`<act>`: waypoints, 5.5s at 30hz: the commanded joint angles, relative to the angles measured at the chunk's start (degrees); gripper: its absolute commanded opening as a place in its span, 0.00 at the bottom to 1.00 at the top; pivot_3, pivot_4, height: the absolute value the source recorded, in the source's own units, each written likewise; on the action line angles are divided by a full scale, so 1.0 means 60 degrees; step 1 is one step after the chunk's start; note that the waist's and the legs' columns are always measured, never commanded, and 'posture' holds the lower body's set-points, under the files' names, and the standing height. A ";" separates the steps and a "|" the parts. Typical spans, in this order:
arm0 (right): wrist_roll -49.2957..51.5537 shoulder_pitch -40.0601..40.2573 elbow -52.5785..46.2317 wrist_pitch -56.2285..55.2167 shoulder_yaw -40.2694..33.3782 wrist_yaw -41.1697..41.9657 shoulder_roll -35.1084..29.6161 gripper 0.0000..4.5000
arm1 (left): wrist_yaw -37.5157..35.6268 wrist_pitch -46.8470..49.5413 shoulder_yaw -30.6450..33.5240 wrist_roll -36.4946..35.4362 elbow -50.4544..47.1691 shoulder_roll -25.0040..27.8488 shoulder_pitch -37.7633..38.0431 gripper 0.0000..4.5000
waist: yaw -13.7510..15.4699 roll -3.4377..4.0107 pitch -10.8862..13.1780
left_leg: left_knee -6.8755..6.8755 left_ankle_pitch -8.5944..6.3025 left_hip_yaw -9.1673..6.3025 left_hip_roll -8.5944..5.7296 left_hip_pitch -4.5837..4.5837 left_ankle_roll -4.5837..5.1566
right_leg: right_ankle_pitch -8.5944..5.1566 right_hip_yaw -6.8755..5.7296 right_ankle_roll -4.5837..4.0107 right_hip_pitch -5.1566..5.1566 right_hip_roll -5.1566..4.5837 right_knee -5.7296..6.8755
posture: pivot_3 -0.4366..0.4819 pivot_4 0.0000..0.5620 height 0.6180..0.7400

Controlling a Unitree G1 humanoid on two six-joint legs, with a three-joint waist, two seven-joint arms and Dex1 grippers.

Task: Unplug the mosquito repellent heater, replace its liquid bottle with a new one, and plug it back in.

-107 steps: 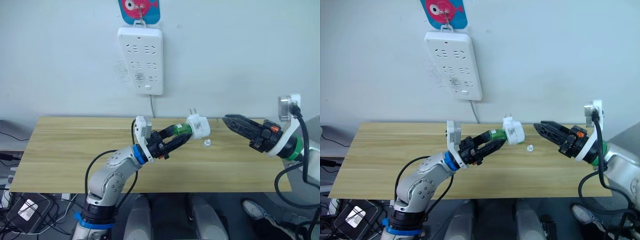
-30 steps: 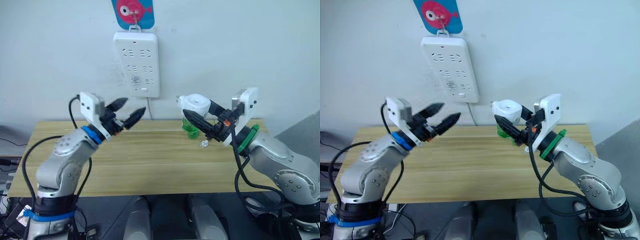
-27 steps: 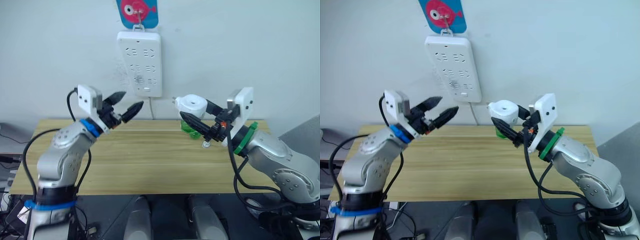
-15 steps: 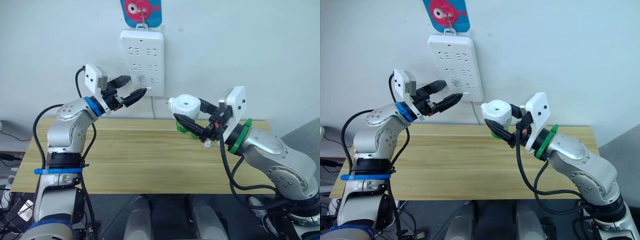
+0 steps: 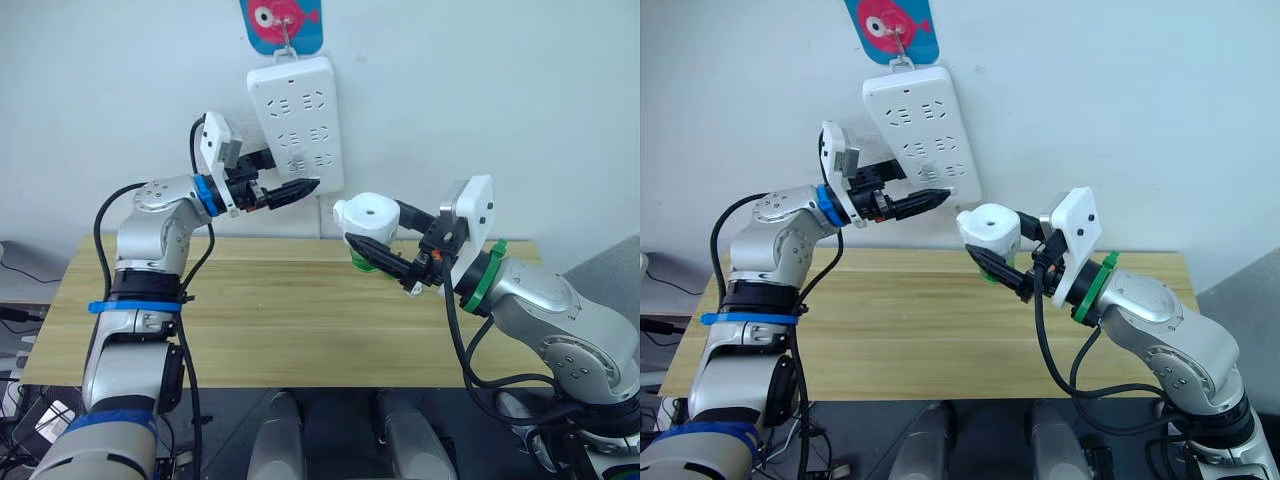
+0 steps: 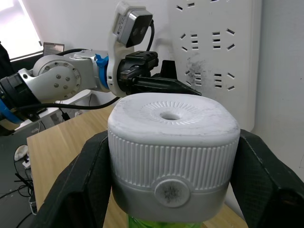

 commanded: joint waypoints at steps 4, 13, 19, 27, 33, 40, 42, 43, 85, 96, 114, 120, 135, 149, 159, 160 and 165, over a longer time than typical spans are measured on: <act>-0.0560 -0.0196 -0.0388 -0.0222 -0.0206 -0.0093 0.0264 0.67 | -0.0123 -0.0236 0.0173 0.0025 -0.0015 -0.0085 -0.0215 0.45 | -0.0049 0.0000 0.0000 | -0.0005 0.0000 0.0000 0.0000 0.0000 -0.0001 | 0.0000 0.0000 0.0000 -0.0001 0.0000 -0.0005 | 0.42 0.48 1.00; -0.2693 -0.1173 0.0260 -0.0238 0.0938 -0.0951 0.1698 0.67 | 0.0023 0.0557 0.0328 -0.0152 -0.0515 0.0033 -0.0079 0.30 | -0.0096 0.0000 -0.0001 | 0.0004 0.0009 -0.0005 0.0000 0.0003 0.0006 | 0.0002 -0.0003 -0.0003 -0.0004 0.0001 0.0023 | 0.43 0.47 1.00; -0.4223 -0.1697 0.0984 -0.0645 0.1490 -0.1220 0.2551 0.67 | 0.0076 0.1196 0.0349 -0.0216 -0.1070 0.0043 0.0141 0.30 | -0.0087 0.0000 -0.0001 | 0.0001 0.0024 -0.0008 0.0000 0.0002 -0.0021 | 0.0002 -0.0007 -0.0003 -0.0007 -0.0001 0.0023 | 0.44 0.47 1.00; -0.4737 -0.1627 0.1023 -0.0613 0.1156 -0.0914 0.2754 0.67 | 0.0201 0.1341 0.0417 -0.0149 -0.1041 0.0039 0.0080 0.30 | -0.0088 0.0000 -0.0001 | 0.0003 0.0027 -0.0008 0.0000 0.0003 -0.0025 | 0.0002 -0.0007 -0.0004 -0.0010 -0.0001 0.0040 | 0.45 0.46 1.00; -0.4844 -0.1466 0.0749 -0.0174 0.1107 -0.0781 0.2720 0.67 | 0.0229 0.1195 0.0375 -0.0007 -0.0970 0.0072 0.0074 0.30 | -0.0087 0.0000 -0.0001 | 0.0003 0.0028 -0.0008 0.0000 0.0003 -0.0027 | 0.0002 -0.0007 -0.0004 -0.0012 -0.0001 0.0042 | 0.45 0.46 1.00; -0.5110 -0.1427 0.0620 0.0203 0.1146 -0.0798 0.2765 0.67 | 0.0225 0.1076 0.0354 0.0078 -0.0896 0.0066 0.0034 0.30 | -0.0087 0.0000 -0.0001 | 0.0002 0.0028 -0.0008 0.0000 0.0002 -0.0027 | 0.0002 -0.0007 -0.0004 -0.0014 -0.0001 0.0043 | 0.45 0.46 1.00; -0.5222 -0.1401 0.0617 0.0119 0.1158 -0.0854 0.2871 0.67 | 0.0182 0.1088 0.0330 0.0079 -0.0934 0.0079 0.0050 0.30 | -0.0087 0.0000 -0.0001 | 0.0002 0.0028 -0.0008 0.0000 0.0002 -0.0027 | 0.0002 -0.0007 -0.0004 -0.0015 -0.0001 0.0043 | 0.45 0.46 1.00; -0.5277 -0.1396 0.0617 0.0077 0.1155 -0.0856 0.2930 0.67 | 0.0180 0.1105 0.0331 0.0072 -0.0943 0.0081 0.0051 0.30 | -0.0087 0.0000 -0.0001 | 0.0002 0.0028 -0.0008 0.0000 0.0002 -0.0027 | 0.0002 -0.0007 -0.0004 -0.0016 -0.0001 0.0043 | 0.45 0.46 1.00; -0.7412 -0.2150 0.2811 -0.0347 0.1987 -0.1024 0.4860 0.67 | -0.0115 0.2271 0.0305 -0.0581 -0.1922 -0.0196 0.0267 0.30 | -0.0236 -0.0003 -0.0007 | 0.0001 0.0068 -0.0001 -0.0003 0.0003 -0.0018 | 0.0007 0.0008 -0.0017 -0.0078 0.0003 0.0160 | 0.45 0.44 1.00; -0.7124 -0.2289 0.3333 -0.0473 0.1527 -0.0569 0.5070 0.67 | -0.0235 0.2376 0.0391 -0.0257 -0.1822 -0.0103 0.0331 0.30 | -0.0343 -0.0006 -0.0010 | -0.0004 0.0101 -0.0002 0.0000 0.0016 -0.0007 | 0.0022 0.0009 -0.0039 -0.0080 0.0011 0.0184 | 0.45 0.44 1.00; -0.5625 -0.0676 -0.0435 0.1483 0.1338 0.1093 0.3176 1.00 | 0.0490 0.0452 0.0696 0.0951 -0.2261 0.1201 0.1800 0.69 | -0.0357 -0.0024 -0.0023 | -0.0051 0.0098 0.0003 -0.0025 -0.0004 0.0001 | 0.0015 0.0009 -0.0030 -0.0091 -0.0020 0.0139 | 0.50 0.46 1.00; -0.5327 -0.0600 -0.0226 0.0978 0.1560 0.1436 0.3157 0.92 | 0.0875 0.1190 0.1614 0.0279 -0.4723 0.1911 0.4150 0.90 | -0.0286 -0.0026 -0.0023 | -0.0079 0.0098 0.0002 -0.0021 -0.0012 0.0000 | 0.0012 0.0004 -0.0034 -0.0101 -0.0024 0.0119 | 0.55 0.47 1.00; -0.5867 -0.1142 0.1416 -0.0177 0.2010 0.1120 0.3951 0.01 | 0.4517 -0.1073 0.1640 0.1410 -1.0821 -0.1336 1.0766 0.90 | 0.0184 -0.0077 -0.0058 | -0.0108 0.0117 0.0010 -0.0012 0.0016 -0.0031 | 0.0008 0.0015 -0.0038 -0.0085 -0.0022 0.0099 | 0.59 0.45 1.00; -0.5964 -0.1666 0.1997 0.0041 0.2169 0.1139 0.4120 0.01 | 0.4945 -0.1305 0.1219 0.1463 -1.0562 -0.1181 1.0497 0.90 | 0.0235 -0.0111 -0.0085 | -0.0147 0.0117 0.0021 -0.0012 0.0019 -0.0031 | 0.0012 0.0016 -0.0041 -0.0085 -0.0024 0.0067 | 0.60 0.42 1.00; -0.6241 -0.1687 0.2418 0.0085 0.2204 0.0751 0.4320 0.01 | 0.4995 -0.1425 0.1137 0.1462 -1.0400 -0.1052 1.0407 0.90 | 0.0264 -0.0117 -0.0095 | -0.0147 0.0118 0.0020 -0.0011 0.0020 -0.0032 | 0.0012 0.0013 -0.0042 -0.0085 -0.0024 0.0067 | 0.59 0.41 1.00; -0.6262 -0.1699 0.2461 0.0084 0.2188 0.0737 0.4320 0.01 | 0.5008 -0.1426 0.1128 0.1457 -1.0382 -0.1043 1.0385 0.90 | 0.0267 -0.0118 -0.0095 | -0.0147 0.0118 0.0020 -0.0011 0.0020 -0.0032 | 0.0012 0.0012 -0.0041 -0.0084 -0.0024 0.0067 | 0.59 0.41 1.00; -0.6289 -0.1682 0.2528 0.0111 0.2089 0.0708 0.4386 0.01 | 0.5010 -0.1462 0.1102 0.1453 -1.0346 -0.1010 1.0336 0.90 | 0.0266 -0.0120 -0.0097 | -0.0148 0.0118 0.0020 -0.0011 0.0019 -0.0032 | 0.0012 0.0012 -0.0042 -0.0085 -0.0024 0.0068 | 0.59 0.41 1.00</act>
